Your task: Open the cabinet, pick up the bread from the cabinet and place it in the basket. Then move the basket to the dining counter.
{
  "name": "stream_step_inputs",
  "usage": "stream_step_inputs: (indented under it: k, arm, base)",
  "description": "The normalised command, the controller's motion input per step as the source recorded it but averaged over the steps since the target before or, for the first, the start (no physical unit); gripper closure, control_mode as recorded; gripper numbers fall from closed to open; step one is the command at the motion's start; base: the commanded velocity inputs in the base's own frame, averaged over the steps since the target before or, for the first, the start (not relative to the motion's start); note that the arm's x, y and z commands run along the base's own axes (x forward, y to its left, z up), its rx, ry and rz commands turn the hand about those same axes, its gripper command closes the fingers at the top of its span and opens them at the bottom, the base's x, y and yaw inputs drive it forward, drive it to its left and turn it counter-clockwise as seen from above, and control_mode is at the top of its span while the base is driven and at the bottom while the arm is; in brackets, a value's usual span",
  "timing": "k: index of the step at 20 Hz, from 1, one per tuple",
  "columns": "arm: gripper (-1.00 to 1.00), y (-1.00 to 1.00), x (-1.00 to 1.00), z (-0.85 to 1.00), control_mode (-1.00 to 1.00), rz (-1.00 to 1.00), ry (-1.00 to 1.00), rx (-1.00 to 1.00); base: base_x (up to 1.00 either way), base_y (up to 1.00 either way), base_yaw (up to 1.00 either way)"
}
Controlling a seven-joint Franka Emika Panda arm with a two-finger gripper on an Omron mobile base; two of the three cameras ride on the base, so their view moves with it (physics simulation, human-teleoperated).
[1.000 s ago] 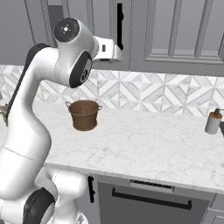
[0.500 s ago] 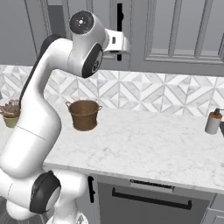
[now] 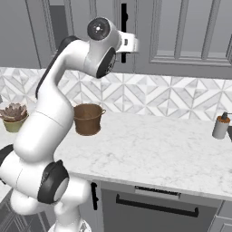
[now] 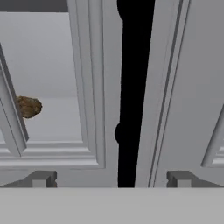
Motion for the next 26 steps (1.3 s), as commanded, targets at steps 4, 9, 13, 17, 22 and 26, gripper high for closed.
stream_step_inputs:
  k: [4, 9, 13, 17, 22, 26]
  arm:
    - [-1.0, -0.1, 0.32, 0.0, -1.0, 0.0, -0.01, 0.07]
    - [-1.0, -0.06, 0.21, 0.0, -1.0, 0.0, -0.06, 0.06]
    - [-1.0, 0.0, 0.23, 0.0, -1.0, 0.0, -0.12, 0.02]
    - [-1.0, 0.0, 0.52, 0.0, -1.0, 0.0, -0.06, 0.03]
    - [-1.0, 0.0, 0.69, 0.0, -1.0, 0.0, 0.0, 0.03]
    - [-1.0, 0.0, 0.5, 0.0, -1.0, 0.0, 0.0, 0.03]
  base:
    - [0.0, 0.0, 0.0]
    - [0.0, 0.0, 0.0]
    - [0.0, 0.0, 0.0]
    - [0.0, 0.0, 0.0]
    - [0.0, 0.0, 0.0]
    - [0.0, 0.0, 0.0]
